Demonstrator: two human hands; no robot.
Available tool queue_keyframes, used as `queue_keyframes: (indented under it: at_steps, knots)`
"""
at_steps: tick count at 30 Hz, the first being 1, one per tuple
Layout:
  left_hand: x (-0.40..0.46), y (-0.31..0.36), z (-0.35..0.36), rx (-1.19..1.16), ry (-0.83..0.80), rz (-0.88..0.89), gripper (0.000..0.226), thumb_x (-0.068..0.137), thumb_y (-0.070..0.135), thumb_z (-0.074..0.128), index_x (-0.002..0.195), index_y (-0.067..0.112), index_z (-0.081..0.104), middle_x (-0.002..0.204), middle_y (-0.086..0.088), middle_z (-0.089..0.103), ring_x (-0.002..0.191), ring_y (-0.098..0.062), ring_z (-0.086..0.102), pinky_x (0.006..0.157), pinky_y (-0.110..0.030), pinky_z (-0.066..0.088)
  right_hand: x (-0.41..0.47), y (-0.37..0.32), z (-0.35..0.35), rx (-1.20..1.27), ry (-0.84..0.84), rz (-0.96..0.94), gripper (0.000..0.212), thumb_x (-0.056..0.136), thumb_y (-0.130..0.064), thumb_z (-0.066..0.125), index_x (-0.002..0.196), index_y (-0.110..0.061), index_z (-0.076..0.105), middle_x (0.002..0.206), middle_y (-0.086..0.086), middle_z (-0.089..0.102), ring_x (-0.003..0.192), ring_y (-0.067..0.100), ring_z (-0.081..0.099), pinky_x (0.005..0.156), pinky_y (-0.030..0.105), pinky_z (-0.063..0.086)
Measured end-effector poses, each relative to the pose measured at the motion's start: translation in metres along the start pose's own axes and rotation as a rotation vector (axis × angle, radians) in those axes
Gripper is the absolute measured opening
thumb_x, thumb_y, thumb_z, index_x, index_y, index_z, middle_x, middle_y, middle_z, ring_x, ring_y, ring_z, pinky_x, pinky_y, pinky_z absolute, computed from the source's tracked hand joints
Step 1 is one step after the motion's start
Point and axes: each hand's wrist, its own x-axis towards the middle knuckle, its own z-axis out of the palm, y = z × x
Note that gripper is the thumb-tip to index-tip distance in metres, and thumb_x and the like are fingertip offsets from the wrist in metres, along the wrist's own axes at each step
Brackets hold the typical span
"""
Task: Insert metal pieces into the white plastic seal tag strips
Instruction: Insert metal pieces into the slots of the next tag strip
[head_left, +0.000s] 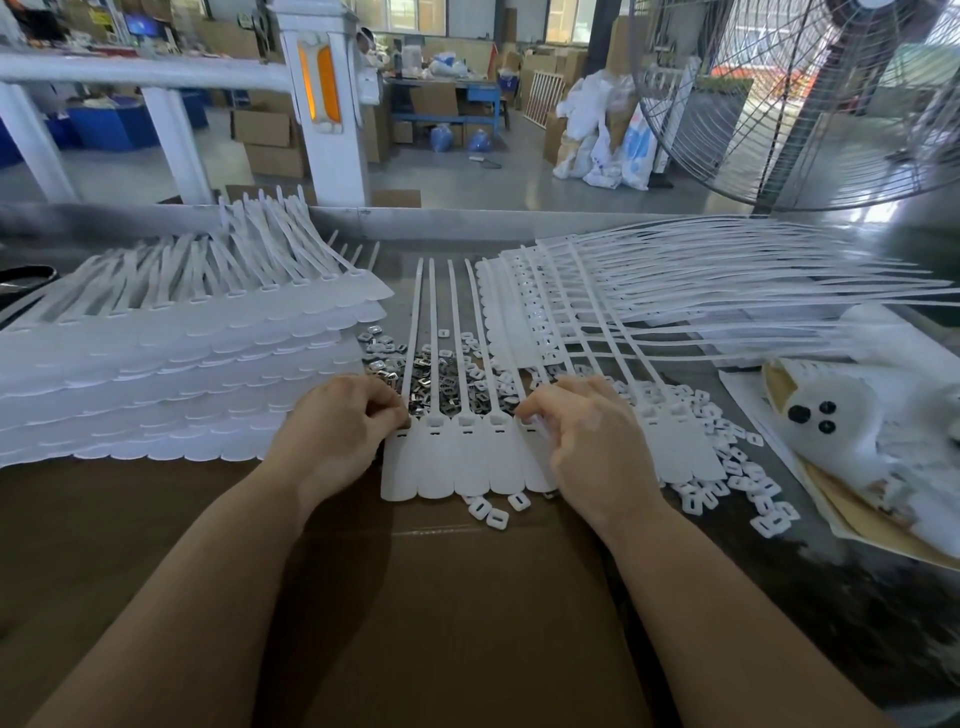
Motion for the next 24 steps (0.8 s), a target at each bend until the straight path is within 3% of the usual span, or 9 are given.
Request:
queue_keyframes:
  at_steps: [6, 9, 14, 16, 20, 24]
  knots:
    - [0.0, 0.0, 0.001, -0.098, 0.074, -0.024, 0.009, 0.083, 0.016, 0.068, 0.076, 0.022, 0.068, 0.076, 0.003, 0.067, 0.073, -0.019, 0.063, 0.074, -0.038, 0.055, 0.0, 0.0, 0.0, 0.001, 0.01, -0.006, 0.021, 0.089, -0.004, 0.053, 0.092, -0.015, 0.07, 0.093, 0.001, 0.066, 0.097, 0.021, 0.051, 0.085, 0.036, 0.041]
    - [0.0, 0.0, 0.002, -0.117, 0.113, -0.021, 0.012, 0.079, 0.015, 0.073, 0.072, 0.024, 0.067, 0.07, 0.006, 0.065, 0.066, -0.014, 0.062, 0.066, -0.032, 0.055, -0.001, 0.0, 0.0, 0.002, 0.016, -0.01, 0.021, 0.088, -0.004, 0.053, 0.091, -0.015, 0.07, 0.093, 0.002, 0.066, 0.097, 0.022, 0.051, 0.084, 0.037, 0.042]
    - [0.002, -0.004, 0.001, -0.208, 0.152, -0.033, 0.009, 0.082, 0.016, 0.069, 0.077, 0.024, 0.072, 0.077, 0.009, 0.067, 0.076, -0.01, 0.062, 0.07, -0.027, 0.051, -0.001, -0.001, 0.0, 0.008, 0.022, -0.013, 0.021, 0.088, -0.003, 0.053, 0.091, -0.014, 0.07, 0.092, 0.002, 0.066, 0.097, 0.022, 0.052, 0.084, 0.038, 0.043]
    - [0.003, -0.003, 0.001, -0.228, 0.191, -0.019, 0.01, 0.082, 0.016, 0.069, 0.078, 0.025, 0.072, 0.074, 0.011, 0.067, 0.074, -0.008, 0.061, 0.065, -0.021, 0.048, -0.001, -0.001, 0.0, 0.005, 0.014, -0.01, 0.021, 0.088, -0.003, 0.053, 0.091, -0.014, 0.07, 0.093, 0.002, 0.066, 0.098, 0.022, 0.051, 0.085, 0.038, 0.042]
    - [0.009, 0.004, 0.003, -0.081, 0.209, 0.023, 0.009, 0.084, 0.018, 0.067, 0.082, 0.024, 0.072, 0.063, 0.022, 0.056, 0.061, 0.001, 0.053, 0.051, -0.01, 0.034, -0.001, -0.001, -0.001, -0.004, 0.019, -0.017, 0.019, 0.088, -0.004, 0.054, 0.09, -0.014, 0.07, 0.091, 0.001, 0.066, 0.095, 0.021, 0.052, 0.083, 0.037, 0.042]
    - [0.019, 0.012, 0.008, 0.067, 0.162, 0.052, 0.014, 0.087, 0.014, 0.061, 0.088, 0.019, 0.074, 0.068, 0.01, 0.061, 0.062, -0.006, 0.054, 0.055, -0.018, 0.038, 0.0, -0.002, 0.0, -0.006, 0.007, -0.016, 0.02, 0.089, -0.005, 0.053, 0.092, -0.015, 0.07, 0.091, 0.001, 0.066, 0.095, 0.021, 0.051, 0.084, 0.037, 0.042]
